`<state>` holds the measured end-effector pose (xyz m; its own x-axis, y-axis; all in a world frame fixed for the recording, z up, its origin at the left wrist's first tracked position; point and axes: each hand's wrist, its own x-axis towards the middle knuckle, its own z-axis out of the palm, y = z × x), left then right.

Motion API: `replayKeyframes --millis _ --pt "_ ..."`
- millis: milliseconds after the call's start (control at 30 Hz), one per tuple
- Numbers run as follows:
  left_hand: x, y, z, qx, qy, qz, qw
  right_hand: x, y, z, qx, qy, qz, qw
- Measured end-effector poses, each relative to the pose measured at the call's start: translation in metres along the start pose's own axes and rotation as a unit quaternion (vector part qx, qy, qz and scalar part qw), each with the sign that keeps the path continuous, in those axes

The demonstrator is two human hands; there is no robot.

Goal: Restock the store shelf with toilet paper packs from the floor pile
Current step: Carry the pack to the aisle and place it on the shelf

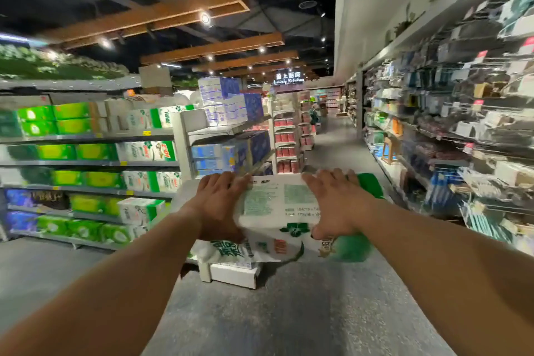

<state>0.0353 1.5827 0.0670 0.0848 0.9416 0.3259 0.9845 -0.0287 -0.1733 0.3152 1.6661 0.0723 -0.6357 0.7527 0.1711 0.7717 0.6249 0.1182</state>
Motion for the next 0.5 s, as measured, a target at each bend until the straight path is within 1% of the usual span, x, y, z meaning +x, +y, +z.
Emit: replayKeyframes --millis 100,267,367,500 --pt "-0.006 -0.044 0.005 0.023 0.011 -0.043 0.999 0.051 -0.025 -0.002 0.007 -0.001 -0.054 0.999" --pt "-0.018 -0.121 0.016 0.032 -0.004 -0.115 0.993 0.132 -0.081 0.002 0.017 0.003 -0.129 0.992" --pt "-0.019 -0.169 0.023 0.028 -0.005 -0.14 0.99 0.18 -0.115 0.006 0.018 0.015 -0.156 0.988" --pt "-0.005 -0.236 0.028 0.028 0.001 -0.153 0.988 0.251 -0.154 -0.002 0.023 0.021 -0.172 0.985"
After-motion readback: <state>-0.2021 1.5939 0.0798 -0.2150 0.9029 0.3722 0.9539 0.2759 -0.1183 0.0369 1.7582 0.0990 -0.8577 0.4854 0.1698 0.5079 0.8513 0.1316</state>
